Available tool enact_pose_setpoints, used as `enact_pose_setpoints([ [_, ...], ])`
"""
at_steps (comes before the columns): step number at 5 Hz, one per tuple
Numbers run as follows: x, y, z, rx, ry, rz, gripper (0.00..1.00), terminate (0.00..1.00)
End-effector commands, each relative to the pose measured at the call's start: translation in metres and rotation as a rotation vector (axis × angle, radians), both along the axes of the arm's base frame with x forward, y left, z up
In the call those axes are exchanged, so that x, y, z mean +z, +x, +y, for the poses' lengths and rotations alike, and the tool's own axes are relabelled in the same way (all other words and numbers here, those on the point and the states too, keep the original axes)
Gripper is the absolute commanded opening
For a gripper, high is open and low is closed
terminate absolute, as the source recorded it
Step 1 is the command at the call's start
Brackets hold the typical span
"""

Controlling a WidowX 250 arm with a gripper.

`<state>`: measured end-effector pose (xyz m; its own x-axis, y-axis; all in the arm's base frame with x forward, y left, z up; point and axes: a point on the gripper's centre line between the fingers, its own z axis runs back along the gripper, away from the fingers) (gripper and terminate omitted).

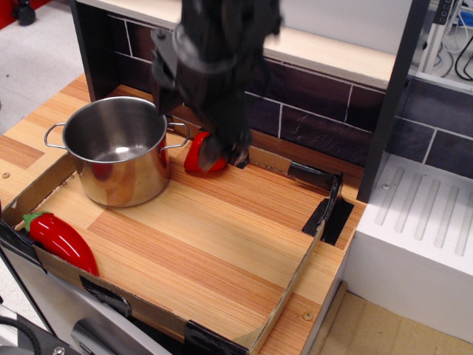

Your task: Topple metal pot

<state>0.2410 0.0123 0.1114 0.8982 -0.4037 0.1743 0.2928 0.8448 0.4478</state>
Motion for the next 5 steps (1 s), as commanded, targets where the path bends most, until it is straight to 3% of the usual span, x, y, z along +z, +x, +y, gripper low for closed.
enact_pose_setpoints([
  [1,-0.014,0.012,0.011,-0.083,0.151,-0.155,1.0,0.0],
  [3,-0.026,0.037,0.016,-0.021,0.112,-0.174,1.0,0.0],
  [5,-0.042,0.06,0.029,0.045,0.15,-0.189,1.0,0.0],
])
